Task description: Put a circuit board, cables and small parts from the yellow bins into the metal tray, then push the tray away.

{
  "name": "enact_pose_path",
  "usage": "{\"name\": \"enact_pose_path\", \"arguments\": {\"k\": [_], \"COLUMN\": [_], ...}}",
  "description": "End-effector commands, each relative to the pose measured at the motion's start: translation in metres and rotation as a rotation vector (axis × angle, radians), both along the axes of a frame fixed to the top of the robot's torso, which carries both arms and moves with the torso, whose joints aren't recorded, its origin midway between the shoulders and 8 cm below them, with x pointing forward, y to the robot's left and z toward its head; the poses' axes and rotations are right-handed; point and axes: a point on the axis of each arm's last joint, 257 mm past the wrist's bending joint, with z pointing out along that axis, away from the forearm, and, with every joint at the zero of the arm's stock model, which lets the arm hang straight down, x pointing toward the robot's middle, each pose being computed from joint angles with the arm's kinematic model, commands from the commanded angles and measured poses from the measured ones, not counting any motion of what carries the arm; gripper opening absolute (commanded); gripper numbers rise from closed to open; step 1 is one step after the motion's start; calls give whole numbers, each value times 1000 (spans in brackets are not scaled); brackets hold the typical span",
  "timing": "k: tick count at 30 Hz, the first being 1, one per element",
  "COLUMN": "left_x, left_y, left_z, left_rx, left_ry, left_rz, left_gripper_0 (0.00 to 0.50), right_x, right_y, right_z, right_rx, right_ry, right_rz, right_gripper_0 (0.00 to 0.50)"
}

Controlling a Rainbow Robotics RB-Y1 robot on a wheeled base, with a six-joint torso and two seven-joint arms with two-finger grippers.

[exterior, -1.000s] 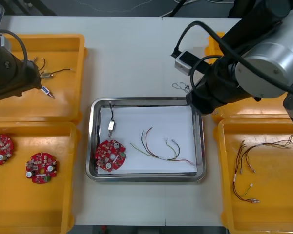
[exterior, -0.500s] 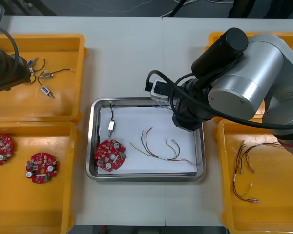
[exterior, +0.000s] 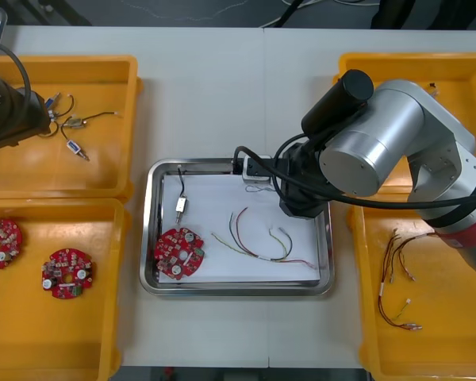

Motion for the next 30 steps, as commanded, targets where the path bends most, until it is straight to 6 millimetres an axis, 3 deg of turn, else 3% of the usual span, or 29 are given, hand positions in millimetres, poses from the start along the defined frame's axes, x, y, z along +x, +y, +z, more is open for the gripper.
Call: {"name": "enact_pose_path", "arguments": {"k": [1,21,22,23,24,25,26,27,30], "left_x": [18,64,66,68,70,72,73,75,76], "left_y": [18,0,0,-1,-2,-2,-2,-2,0], "left_z": [26,4,3,0,-4,-4,-6,-11,-16], "left_rx": [101,47,45,37,25,21,14,-7,-35], "left_ry": [-54,-43,-42,-41,-38,-40,-41,-41,-40], "left_rz": [-49,50,54,55,58,58,60,61,65], "left_gripper_0": [500,500,500,500,500,500,500,500,500], "right_x": [3,13,13,13,14,14,16,16,18], "right_y": [23,30,31,33,35,35,36,37,36], "right_z": [-2,-16,-16,-14,-13,-12,-10,-8,-6], "right_rx": [-10,-44,-42,-36,-30,-26,-21,-15,-3], "right_ry": [18,62,61,57,51,49,43,42,44], "right_rz": [59,43,45,50,54,56,56,54,47], "right_gripper_0": [0,7,40,147,147,309,350,439,477]}}
